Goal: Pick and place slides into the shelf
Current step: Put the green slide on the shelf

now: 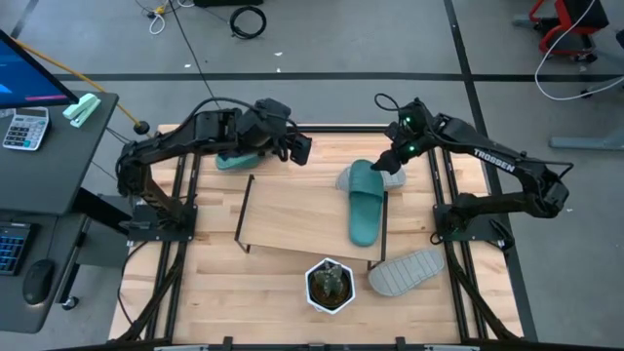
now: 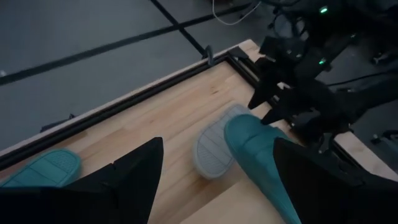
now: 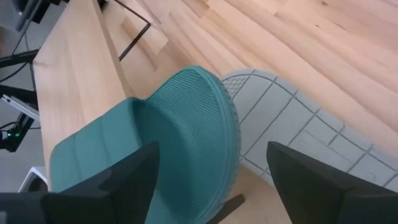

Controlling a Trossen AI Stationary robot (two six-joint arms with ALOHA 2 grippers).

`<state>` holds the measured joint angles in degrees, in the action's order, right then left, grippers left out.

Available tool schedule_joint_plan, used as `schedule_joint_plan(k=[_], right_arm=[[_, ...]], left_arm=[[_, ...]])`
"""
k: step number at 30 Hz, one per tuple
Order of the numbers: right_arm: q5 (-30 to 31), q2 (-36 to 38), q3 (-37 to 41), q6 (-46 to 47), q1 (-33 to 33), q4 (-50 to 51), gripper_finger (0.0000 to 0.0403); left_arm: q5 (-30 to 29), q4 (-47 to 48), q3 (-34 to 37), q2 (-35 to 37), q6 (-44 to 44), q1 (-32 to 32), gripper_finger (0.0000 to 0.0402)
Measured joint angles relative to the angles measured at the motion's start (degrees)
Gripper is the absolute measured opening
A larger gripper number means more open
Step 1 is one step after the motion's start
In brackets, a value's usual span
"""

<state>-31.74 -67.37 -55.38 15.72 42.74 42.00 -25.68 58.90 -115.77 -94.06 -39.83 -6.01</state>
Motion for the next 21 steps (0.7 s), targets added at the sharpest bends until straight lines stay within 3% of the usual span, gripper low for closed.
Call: schedule_joint_plan(k=[8, 14, 21], right_arm=[[5.1, 0.1, -12.0, -6.1, 2.7, 7.9, 0.0302], [7.9, 0.1, -21.8, -8.0, 4.4, 10.8, 0.0302], [8.0, 0.1, -26.1, -8.0, 5.2, 11.2, 0.0302]], left_arm=[[3.4, -0.8, 0.0, 0.0, 0.7, -3.0, 0.0309], [8.0, -9.2, 0.0, -0.1, 3.8, -3.6, 0.0309], [12.3, -14.8, 0.0, -3.5, 4.5, -4.2, 0.0309]])
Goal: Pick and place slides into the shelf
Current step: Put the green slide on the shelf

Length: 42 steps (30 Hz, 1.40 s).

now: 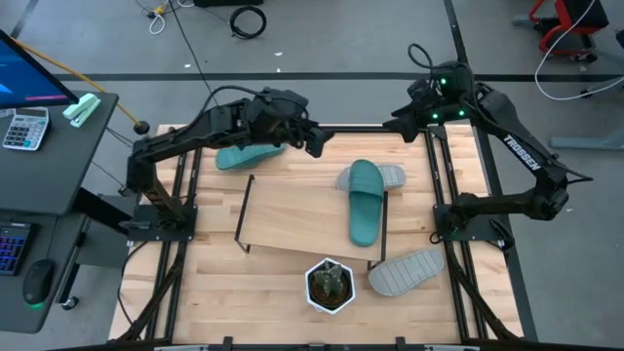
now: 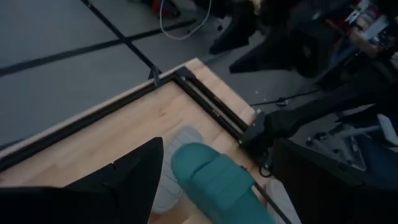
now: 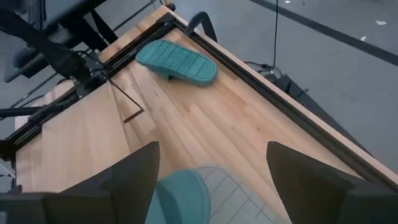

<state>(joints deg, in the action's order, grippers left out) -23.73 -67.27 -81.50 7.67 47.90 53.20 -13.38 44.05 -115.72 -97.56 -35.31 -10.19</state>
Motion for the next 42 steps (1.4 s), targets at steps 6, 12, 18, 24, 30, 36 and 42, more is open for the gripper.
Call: schedule_joint_plan(k=[6, 12, 18, 24, 30, 36, 42], right_arm=[[0.2, -0.1, 1.1, -0.3, 0.0, 1.9, 0.0302], [1.7, -0.1, 1.3, -1.9, 0.0, 4.0, 0.0300], [2.9, -0.1, 1.3, -3.0, 0.0, 4.6, 0.0295], [2.9, -0.1, 1.3, -3.4, 0.0, 4.6, 0.0295], [2.9, -0.1, 1.3, -3.8, 0.0, 4.7, 0.0295], [2.8, -0.1, 1.3, -4.9, 0.0, 5.6, 0.0295], [2.8, -0.1, 1.3, -4.7, 0.0, 5.5, 0.0295]], left_arm=[[5.3, -7.9, 0.0, -3.9, 0.3, 0.0, 0.0309], [8.7, -10.5, 0.1, -6.5, -3.3, -0.5, 0.0307], [10.5, -26.4, 0.0, -6.4, -0.9, 0.3, 0.0292], [10.9, -32.5, 0.9, -6.3, 0.5, 1.1, 0.0279], [15.3, -71.1, 22.4, -2.8, -7.1, 1.6, 0.0267], [11.5, -95.8, 45.1, 3.7, -16.6, -0.6, 0.0253], [6.7, -95.7, 62.0, 15.7, -16.1, -1.6, 0.0252]])
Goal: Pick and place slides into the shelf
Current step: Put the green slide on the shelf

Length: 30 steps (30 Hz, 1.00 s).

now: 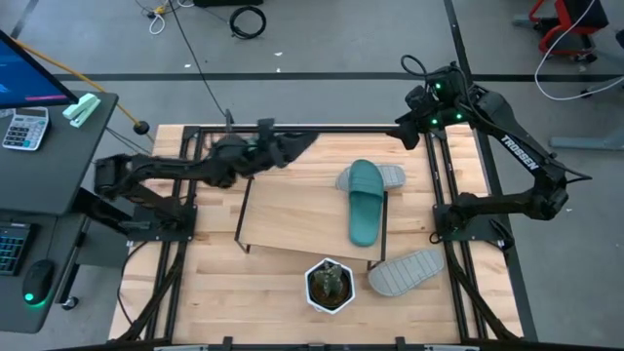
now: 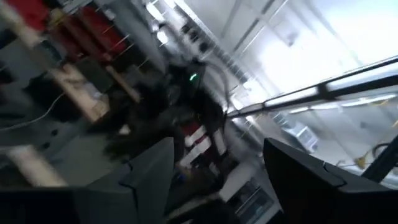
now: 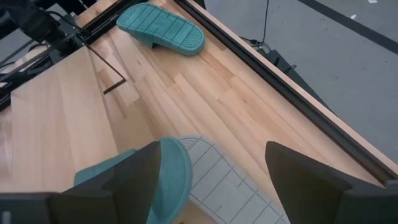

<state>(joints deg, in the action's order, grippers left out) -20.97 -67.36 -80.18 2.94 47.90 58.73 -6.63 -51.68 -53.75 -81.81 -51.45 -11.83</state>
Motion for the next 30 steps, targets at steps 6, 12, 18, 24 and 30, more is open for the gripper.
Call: schedule_joint_plan(k=[6, 12, 18, 24, 30], right_arm=[[-0.1, -0.1, 0.0, 2.5, 0.0, -0.2, 0.0295], [-0.1, -0.1, 0.0, 6.3, -0.1, -0.9, 0.0295], [0.0, -0.2, 0.0, 10.7, -2.3, -3.6, 0.0295], [4.4, -2.6, 0.0, 12.0, -6.9, -4.6, 0.0295], [6.1, -6.8, 0.0, 14.1, -9.9, -7.4, 0.0295]], left_arm=[[-4.8, 11.0, 13.8, 14.8, -2.0, -6.8, 0.0252], [-4.7, 32.2, 19.4, 28.8, -3.0, -15.2, 0.0252], [-4.2, 56.0, 19.3, 36.3, -6.9, -21.6, 0.0252], [-4.1, 71.9, 19.3, 39.3, -11.8, -26.3, 0.0252], [-6.9, 81.0, 19.2, 39.5, -12.9, -30.0, 0.0252]])
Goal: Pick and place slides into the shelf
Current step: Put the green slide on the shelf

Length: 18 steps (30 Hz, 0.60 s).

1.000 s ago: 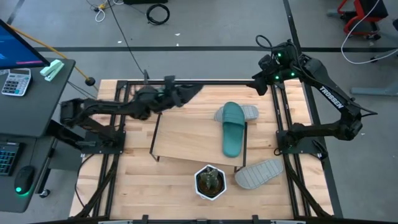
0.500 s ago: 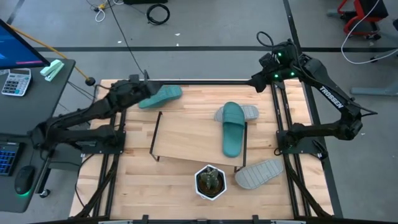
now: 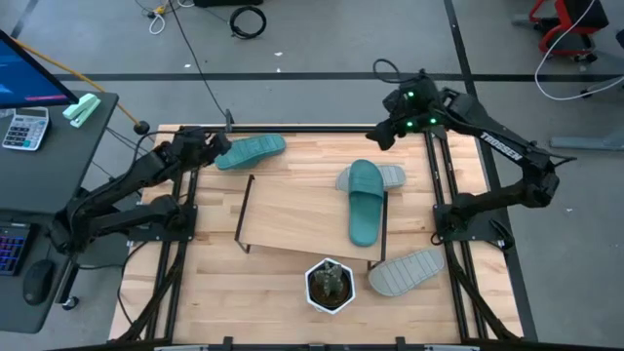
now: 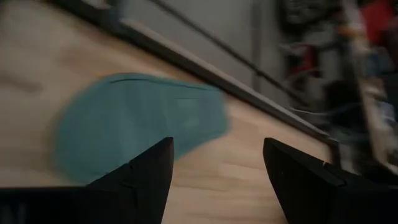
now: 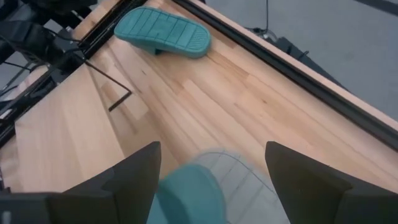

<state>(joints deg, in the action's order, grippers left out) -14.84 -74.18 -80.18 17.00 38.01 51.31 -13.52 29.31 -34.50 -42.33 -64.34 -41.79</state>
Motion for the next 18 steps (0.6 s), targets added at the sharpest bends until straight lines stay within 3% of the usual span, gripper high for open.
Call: schedule_joint_plan(k=[6, 13, 18], right_arm=[[0.0, -3.1, 0.0, 1.0, -2.0, -4.0, 0.0295], [0.0, -3.8, 0.0, 1.1, -2.7, -4.5, 0.0295], [0.0, -3.1, 0.0, 1.1, -2.7, -4.7, 0.0295]], left_arm=[[-1.9, 10.5, 0.0, 0.1, -1.0, -3.0, 0.0252], [-2.6, 12.3, 0.0, -0.7, 4.4, -3.6, 0.0252], [-4.0, 13.9, 1.8, -0.7, -5.0, -3.3, 0.0252]])
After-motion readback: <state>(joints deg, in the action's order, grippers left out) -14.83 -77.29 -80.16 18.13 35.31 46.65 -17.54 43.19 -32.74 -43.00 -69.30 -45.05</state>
